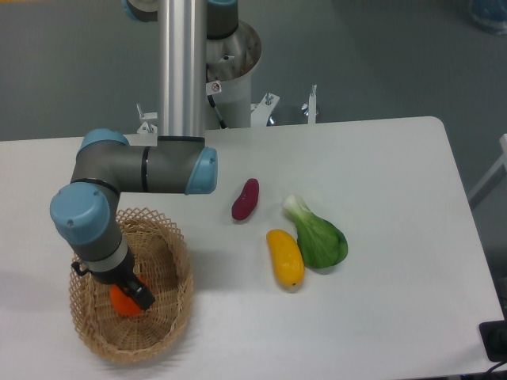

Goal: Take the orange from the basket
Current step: 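Close the gripper on the orange inside the basket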

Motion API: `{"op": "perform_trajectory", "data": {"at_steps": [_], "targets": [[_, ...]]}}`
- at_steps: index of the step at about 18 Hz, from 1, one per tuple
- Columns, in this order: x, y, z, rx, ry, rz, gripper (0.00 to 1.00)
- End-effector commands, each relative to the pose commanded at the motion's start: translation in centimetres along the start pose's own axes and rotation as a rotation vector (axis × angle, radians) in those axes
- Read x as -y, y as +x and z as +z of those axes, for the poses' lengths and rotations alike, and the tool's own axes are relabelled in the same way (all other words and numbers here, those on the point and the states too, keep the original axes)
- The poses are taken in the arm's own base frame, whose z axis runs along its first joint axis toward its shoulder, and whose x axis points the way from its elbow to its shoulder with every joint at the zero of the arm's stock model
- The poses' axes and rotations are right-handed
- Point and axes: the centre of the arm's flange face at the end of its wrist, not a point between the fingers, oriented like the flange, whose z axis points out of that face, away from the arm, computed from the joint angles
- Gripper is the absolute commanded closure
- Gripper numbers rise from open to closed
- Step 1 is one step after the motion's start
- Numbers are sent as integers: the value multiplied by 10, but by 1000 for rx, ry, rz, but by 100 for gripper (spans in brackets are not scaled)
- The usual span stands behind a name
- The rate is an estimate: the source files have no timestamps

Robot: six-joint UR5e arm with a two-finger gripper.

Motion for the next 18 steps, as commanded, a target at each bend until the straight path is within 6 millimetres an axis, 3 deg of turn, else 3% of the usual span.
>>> {"op": "perform_trajectory", "data": {"at_steps": [3,7,18], "targets": [[-1,0,2,7,-9,-1,0],[2,5,1,17,-20,3,15],[3,3,-5,26,-7,4,26]]}}
